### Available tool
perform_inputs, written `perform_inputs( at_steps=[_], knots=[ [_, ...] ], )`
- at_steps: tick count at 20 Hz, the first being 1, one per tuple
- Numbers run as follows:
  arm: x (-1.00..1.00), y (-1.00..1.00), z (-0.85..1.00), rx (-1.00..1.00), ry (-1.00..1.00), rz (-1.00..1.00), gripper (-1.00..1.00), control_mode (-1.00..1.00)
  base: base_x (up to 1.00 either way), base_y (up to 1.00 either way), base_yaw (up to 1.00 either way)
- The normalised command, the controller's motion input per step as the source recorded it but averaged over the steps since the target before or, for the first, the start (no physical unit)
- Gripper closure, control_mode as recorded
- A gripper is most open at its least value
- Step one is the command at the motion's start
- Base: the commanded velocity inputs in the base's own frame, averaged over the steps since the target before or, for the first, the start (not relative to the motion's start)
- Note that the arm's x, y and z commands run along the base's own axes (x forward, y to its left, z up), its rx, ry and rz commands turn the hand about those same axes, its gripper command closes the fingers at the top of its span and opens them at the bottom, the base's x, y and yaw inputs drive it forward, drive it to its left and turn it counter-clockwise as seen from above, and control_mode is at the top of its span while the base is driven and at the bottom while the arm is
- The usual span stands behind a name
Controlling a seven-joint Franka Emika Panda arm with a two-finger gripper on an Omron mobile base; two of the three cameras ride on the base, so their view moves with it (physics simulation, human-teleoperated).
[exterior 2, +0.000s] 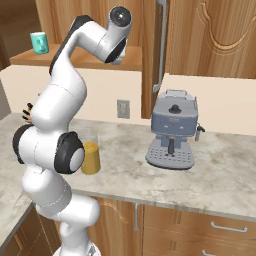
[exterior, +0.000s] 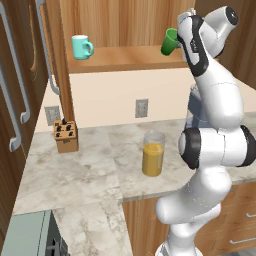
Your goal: There is a tray on the dining counter. Grab the cup, mug, and pitcher and place them on the tray. The pitcher may be placed next to the tray if it cannot fit the tray.
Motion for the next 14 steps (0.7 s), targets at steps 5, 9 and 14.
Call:
perform_inputs(
  at_steps=[5,9,14],
  knots=[
    [-0.86,0.02,0.00,0.00,0.02,0.00,1.00,-1.00,0.00,0.00,0.00],
    [-0.80,0.06,0.00,0.00,0.10,0.00,1.00,-1.00,0.00,0.00,0.00],
    [-0.36,0.08,0.00,0.00,0.20,0.00,1.00,-1.00,0.00,0.00,0.00]
  ],
)
